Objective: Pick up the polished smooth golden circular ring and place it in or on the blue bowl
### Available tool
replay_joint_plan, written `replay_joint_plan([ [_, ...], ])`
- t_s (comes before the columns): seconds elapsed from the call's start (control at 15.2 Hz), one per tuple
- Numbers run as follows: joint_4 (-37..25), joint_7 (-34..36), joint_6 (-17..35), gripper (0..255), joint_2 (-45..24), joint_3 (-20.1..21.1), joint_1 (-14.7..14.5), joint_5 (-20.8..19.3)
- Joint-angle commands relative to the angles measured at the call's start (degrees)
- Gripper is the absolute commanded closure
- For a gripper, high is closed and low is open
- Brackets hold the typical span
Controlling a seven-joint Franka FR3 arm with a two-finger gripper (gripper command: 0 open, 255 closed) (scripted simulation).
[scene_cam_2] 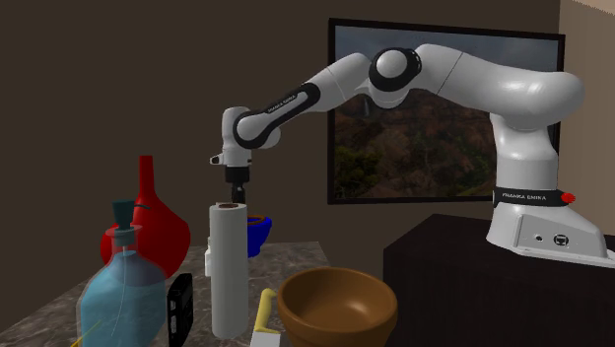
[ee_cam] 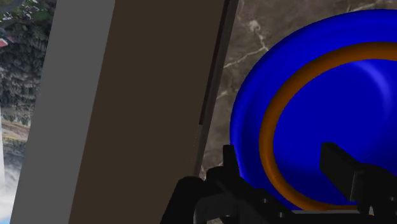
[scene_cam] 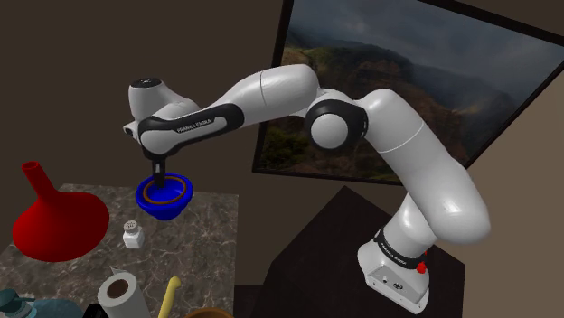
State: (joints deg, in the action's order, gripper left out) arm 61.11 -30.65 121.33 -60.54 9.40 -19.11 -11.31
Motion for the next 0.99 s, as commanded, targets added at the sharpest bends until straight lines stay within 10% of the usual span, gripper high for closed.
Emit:
replay_joint_plan([
  [0.0,-0.2,0.0,0.0,0,-0.2,-0.1,0.0,0.0],
  [0.92,1.2,-0.3,-3.6,0,4.9,0.4,0.4,0.5],
])
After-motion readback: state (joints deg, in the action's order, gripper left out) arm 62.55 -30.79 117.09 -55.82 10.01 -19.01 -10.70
